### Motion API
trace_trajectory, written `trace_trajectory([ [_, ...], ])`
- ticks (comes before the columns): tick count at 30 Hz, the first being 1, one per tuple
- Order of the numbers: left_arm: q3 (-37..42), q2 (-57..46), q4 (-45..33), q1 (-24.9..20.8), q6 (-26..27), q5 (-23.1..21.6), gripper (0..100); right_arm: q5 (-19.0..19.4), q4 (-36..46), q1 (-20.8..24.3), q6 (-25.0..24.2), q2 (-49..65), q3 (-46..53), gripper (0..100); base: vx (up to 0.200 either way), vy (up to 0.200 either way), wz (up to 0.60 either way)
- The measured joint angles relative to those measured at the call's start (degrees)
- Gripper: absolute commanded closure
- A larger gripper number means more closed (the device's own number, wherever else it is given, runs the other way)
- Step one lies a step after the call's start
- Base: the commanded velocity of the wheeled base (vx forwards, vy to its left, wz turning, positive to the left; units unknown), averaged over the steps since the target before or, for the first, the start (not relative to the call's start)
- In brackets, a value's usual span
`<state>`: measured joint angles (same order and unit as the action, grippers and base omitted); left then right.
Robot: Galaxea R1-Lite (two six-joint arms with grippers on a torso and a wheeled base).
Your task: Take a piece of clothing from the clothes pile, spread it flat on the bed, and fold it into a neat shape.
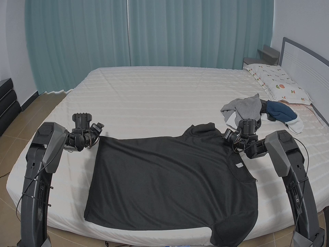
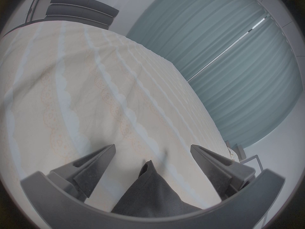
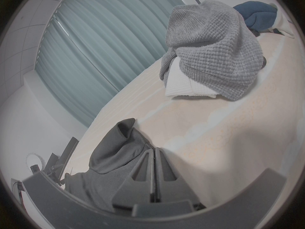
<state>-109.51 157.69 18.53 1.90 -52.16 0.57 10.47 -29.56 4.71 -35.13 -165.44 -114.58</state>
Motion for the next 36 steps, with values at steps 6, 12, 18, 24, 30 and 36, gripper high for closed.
trace_trajectory([
  [6,0.00,0.04,0.00,0.00,0.00,0.02,0,-0.02,-0.55,-0.57,-0.01,0.48,-0.02,100,0.000,0.000,0.00],
  [12,-0.02,0.15,0.02,0.00,0.13,0.13,0,-0.90,-0.71,-1.96,0.02,0.61,-0.02,100,0.000,0.000,0.00],
  [18,0.02,0.23,0.10,-0.12,0.18,0.62,0,-1.23,-1.45,-3.44,-0.09,0.59,-0.02,100,0.000,0.000,0.00],
  [24,0.11,0.26,0.11,-0.30,0.30,0.62,0,-1.33,-2.23,-4.05,-0.15,0.59,-0.02,100,0.000,0.000,0.00],
  [30,0.17,0.26,0.11,-0.61,0.18,0.44,0,-1.74,-2.49,-4.29,-0.12,0.56,-0.02,100,0.000,0.000,0.00],
  [36,0.13,0.26,0.21,-1.69,0.13,-0.13,0,-2.43,-2.49,-4.16,-0.12,0.46,-0.02,100,0.000,0.000,0.00],
])
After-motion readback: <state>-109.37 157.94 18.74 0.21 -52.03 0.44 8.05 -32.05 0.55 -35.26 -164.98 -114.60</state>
